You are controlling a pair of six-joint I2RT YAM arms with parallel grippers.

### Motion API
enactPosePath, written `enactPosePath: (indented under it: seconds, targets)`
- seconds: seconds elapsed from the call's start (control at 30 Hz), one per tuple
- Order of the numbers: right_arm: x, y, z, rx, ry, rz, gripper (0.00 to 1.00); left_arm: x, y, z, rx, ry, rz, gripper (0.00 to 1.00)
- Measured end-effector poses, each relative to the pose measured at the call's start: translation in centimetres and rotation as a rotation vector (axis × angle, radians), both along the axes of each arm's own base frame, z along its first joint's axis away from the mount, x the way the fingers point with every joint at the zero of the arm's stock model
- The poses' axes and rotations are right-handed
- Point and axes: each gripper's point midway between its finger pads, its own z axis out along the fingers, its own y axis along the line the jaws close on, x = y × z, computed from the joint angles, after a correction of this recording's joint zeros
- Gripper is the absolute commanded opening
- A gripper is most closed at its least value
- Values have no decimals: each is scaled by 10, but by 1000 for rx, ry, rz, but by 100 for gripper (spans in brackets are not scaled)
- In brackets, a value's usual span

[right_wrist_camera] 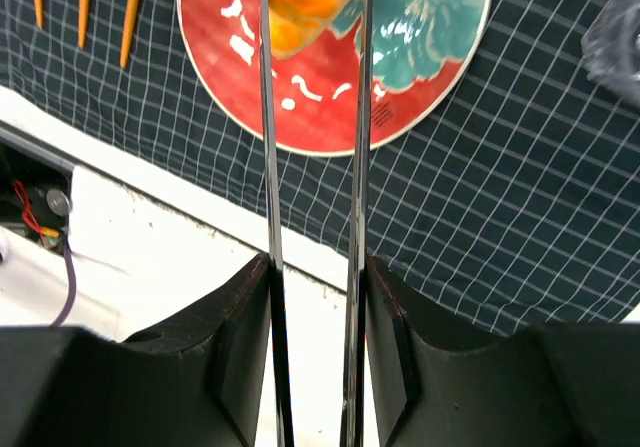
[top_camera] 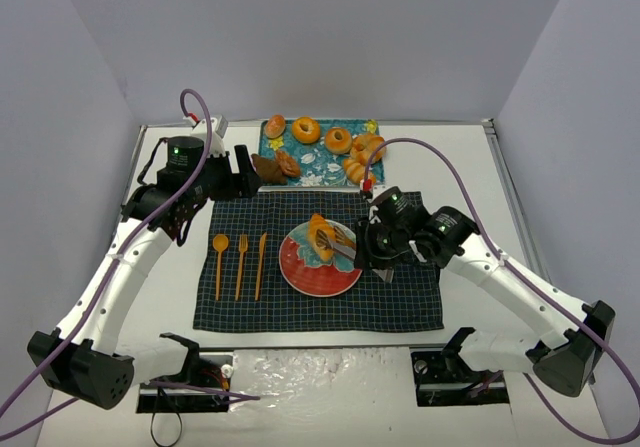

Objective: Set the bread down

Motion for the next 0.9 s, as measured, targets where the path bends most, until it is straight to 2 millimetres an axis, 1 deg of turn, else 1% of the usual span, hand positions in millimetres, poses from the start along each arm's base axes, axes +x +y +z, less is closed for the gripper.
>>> enactPosePath:
  seconds: [0.2, 0.23, 0.27, 0.37, 0.4, 0.43, 0.5, 0.9]
  targets:
    - [-17, 6, -11, -17, 29, 41, 0, 0, 0, 0, 0, 0, 0, 73]
    - [-19, 7, -12, -19, 32, 45, 2, 0, 0, 0, 0, 0, 0, 73]
    - [-20, 8, -14, -22, 35, 48, 7, 0, 0, 0, 0, 0, 0, 73]
    - [-24, 7, -20, -37, 46, 50, 11, 0, 0, 0, 0, 0, 0, 73]
    - [-24, 7, -21, -43, 48, 48, 15, 0, 0, 0, 0, 0, 0, 73]
    - [-25, 6, -23, -48, 51, 46, 16, 0, 0, 0, 0, 0, 0, 73]
    - [-26, 6, -26, -57, 53, 45, 22, 0, 0, 0, 0, 0, 0, 73]
    - [-27, 6, -31, -71, 56, 43, 38, 0, 0, 0, 0, 0, -1, 73]
